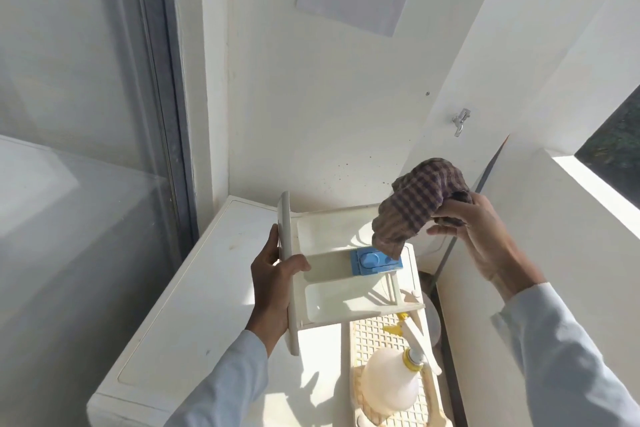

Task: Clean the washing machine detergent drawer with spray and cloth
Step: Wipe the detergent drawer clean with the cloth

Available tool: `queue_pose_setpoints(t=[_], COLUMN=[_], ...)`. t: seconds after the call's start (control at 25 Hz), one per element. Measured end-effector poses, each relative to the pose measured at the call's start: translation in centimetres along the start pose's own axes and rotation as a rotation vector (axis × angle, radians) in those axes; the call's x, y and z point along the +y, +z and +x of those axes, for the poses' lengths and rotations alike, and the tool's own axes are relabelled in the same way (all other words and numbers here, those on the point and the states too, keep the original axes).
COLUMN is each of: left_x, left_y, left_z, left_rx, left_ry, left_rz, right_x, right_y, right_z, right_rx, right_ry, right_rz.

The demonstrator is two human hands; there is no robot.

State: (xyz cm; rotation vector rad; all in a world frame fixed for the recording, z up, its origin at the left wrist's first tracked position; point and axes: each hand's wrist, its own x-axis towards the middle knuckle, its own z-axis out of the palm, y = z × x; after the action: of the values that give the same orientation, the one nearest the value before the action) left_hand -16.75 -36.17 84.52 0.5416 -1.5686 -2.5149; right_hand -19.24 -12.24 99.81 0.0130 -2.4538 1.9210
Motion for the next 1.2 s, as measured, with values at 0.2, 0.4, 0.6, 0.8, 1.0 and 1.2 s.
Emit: queue_pose_setpoints(t=[0.2,0.4,0.6,0.8,1.0,1.2], left_x=[0.7,1.3,0.8,-0.3,-2.2,-3.9], left_y=[-0.3,-2.1,-3.2,-3.1,-3.7,-4.4], left_z=[-0.2,0.6,1.5,2.0,2.3,1.8], left_rx=[-0.028,0.046,0.183,0.266,0.338,0.349], left_ry=[0.027,-0.001,-0.059,-0.109,-0.117,-0.086], left_rz=[-0.014,-0.078,-0.132,-0.173,-0.163,-0.139], right_x=[0.7,3.8,13.8,21.3,26.6,26.5], right_y=[0.3,-2.2,-3.8,-2.1,-1.4,-4.8], right_z=[1.0,1.7,2.4,2.0,2.3,3.2], right_rx=[0.066,0.160,0.122,-0.035,-0.214,-0.407], right_ry=[-0.011,0.001,0.287,0.399,0.284,0.286], right_rz=[0.157,0.236,0.005,-0.085,-0.551,-0.956])
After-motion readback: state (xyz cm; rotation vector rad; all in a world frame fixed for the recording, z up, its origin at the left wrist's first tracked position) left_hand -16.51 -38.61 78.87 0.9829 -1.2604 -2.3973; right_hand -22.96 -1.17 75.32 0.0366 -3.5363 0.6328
